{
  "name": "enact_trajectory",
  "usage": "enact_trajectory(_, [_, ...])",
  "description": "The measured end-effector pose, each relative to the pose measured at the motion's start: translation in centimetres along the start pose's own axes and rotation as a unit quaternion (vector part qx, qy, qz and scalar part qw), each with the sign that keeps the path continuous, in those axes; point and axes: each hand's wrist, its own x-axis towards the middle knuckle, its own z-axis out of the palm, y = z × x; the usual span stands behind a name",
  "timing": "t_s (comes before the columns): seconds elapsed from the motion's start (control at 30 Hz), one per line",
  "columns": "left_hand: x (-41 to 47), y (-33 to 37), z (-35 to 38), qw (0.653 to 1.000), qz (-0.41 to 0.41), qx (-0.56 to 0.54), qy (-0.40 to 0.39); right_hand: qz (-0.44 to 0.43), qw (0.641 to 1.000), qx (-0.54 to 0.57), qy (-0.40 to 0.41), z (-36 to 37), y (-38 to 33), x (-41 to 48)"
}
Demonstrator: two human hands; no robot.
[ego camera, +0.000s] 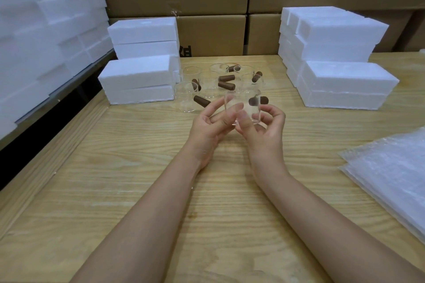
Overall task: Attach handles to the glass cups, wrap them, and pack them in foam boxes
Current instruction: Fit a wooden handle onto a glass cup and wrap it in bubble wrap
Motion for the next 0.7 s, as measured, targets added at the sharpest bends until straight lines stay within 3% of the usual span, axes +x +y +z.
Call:
enact_trajectory(0.17, [0.1,0.0,0.2,1.000,0.007,-0.011,0.001,0.002,0.999,0.053,-0.004,-0.1,0.2,0.4])
enact_trajectory(0.5, [0.1,-0.2,-0.3,0.999,-0.007,0.008,-0.030,0.110,0.966,0.234,0.012,-0.4,-0.3,1.0])
enact_trajectory(0.7, [0.2,-0.5,-0.2,0.999,0.023,0.034,-0.018,0.135,0.968,0.211,0.014,-0.5,-0.2,1.2])
